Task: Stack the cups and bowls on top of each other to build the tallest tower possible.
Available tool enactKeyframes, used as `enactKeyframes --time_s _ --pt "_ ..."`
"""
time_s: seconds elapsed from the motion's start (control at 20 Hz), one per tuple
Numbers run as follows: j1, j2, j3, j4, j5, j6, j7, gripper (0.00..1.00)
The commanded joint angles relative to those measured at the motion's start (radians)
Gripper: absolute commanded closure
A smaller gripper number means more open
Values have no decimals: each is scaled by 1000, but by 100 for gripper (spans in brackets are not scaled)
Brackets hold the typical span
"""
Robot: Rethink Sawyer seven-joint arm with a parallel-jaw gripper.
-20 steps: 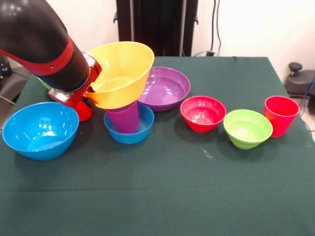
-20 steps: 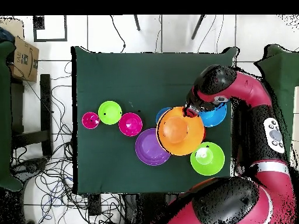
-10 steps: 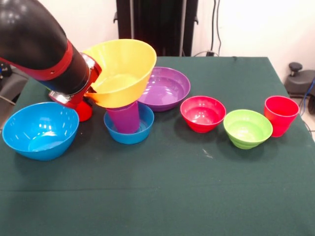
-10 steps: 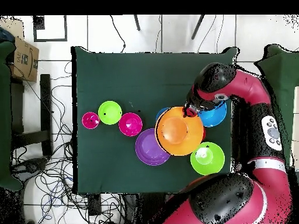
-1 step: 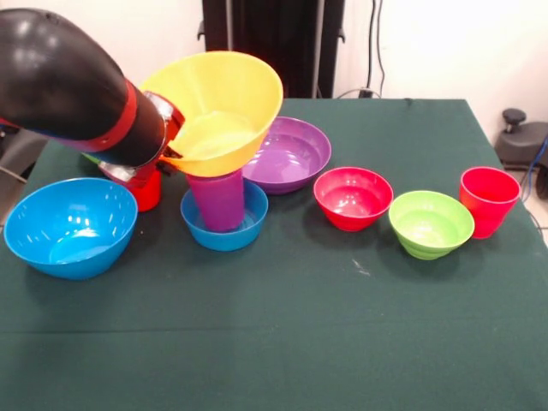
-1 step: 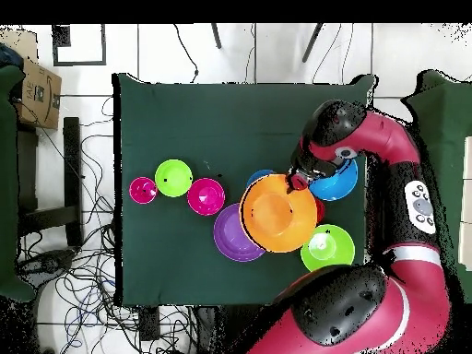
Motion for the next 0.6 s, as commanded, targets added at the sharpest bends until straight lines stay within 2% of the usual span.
enactKeyframes --time_s 0.05,0.25,0.6 --pt "58 42 -14 60 -74 -18 11 100" --pt "47 34 -16 99 -72 -112 23 100" --pt "34 14 -21 108 -87 -160 16 100"
